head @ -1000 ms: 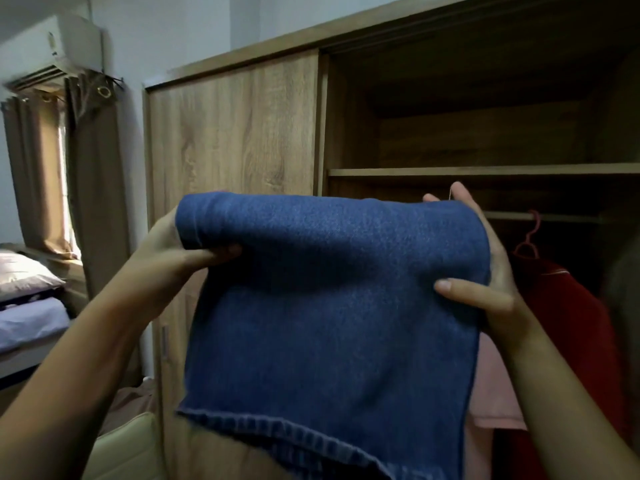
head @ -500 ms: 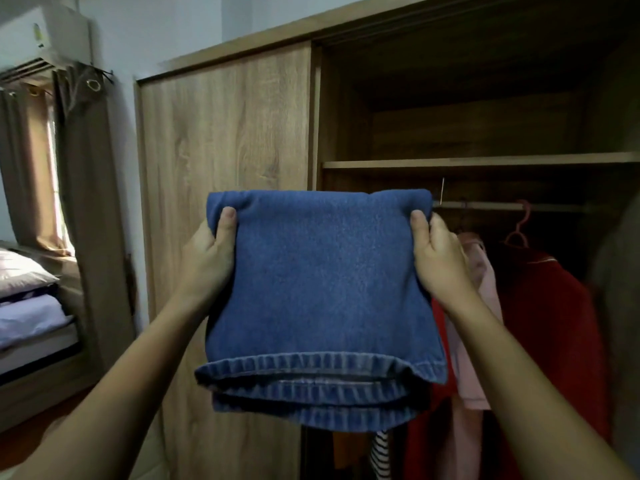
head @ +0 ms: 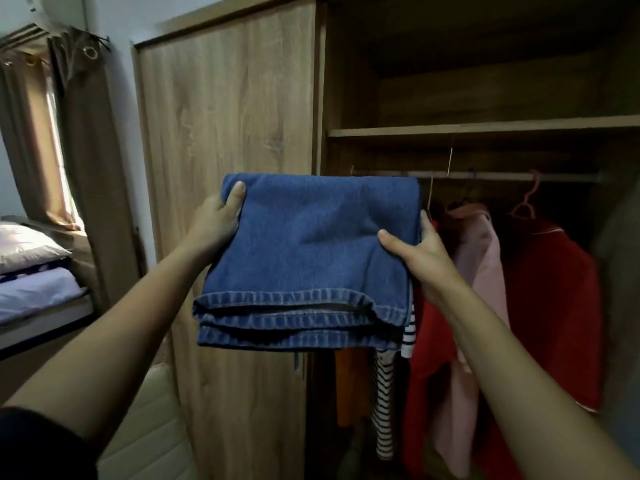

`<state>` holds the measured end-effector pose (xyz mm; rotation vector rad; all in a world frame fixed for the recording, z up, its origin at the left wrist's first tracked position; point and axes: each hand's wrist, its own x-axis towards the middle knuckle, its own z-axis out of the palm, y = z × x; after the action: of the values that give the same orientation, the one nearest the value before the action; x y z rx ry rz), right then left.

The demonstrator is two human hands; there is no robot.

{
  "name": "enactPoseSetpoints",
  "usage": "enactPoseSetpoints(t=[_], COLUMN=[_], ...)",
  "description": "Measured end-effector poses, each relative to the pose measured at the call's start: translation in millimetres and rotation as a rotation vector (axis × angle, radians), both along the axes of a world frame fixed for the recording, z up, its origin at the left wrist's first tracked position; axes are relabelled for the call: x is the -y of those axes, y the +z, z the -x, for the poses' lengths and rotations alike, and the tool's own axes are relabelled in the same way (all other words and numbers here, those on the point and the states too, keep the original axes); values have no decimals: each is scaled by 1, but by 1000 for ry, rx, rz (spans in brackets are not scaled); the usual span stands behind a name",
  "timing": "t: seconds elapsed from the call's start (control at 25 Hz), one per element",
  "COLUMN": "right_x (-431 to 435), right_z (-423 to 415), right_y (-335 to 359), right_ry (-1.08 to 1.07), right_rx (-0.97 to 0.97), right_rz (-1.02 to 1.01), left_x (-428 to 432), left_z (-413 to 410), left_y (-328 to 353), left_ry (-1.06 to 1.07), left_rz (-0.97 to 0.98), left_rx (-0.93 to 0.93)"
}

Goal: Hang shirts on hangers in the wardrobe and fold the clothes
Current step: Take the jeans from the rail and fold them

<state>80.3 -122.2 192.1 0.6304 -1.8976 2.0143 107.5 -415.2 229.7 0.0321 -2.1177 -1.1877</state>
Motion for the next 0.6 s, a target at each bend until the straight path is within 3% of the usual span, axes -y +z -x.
enactPoseSetpoints(t=[0.12,0.2,0.28,0.36,0.48,0.6], right_x=[5,10,9,1,-21,-34], right_z=[1,1,1,0,-5,-14], right_y=[5,12,17,22,24,25], right_ry=[96,51,22,23,41,161], right_rx=[114,151,192,169,-74,-123], right_rz=[228,306,320,308,-58,-319], left_x=[-6,-7,-6,-12,-13,2], left_z=[-1,-13,-20,-25,-25,-19], left_y=[9,17,12,-7,-23,-13], left_ry=[-89,-309,-583,-716,-676,-717], left_rz=[-165,-292,-318,-276,-318,-291], left_rx=[31,91,133,102,54,113])
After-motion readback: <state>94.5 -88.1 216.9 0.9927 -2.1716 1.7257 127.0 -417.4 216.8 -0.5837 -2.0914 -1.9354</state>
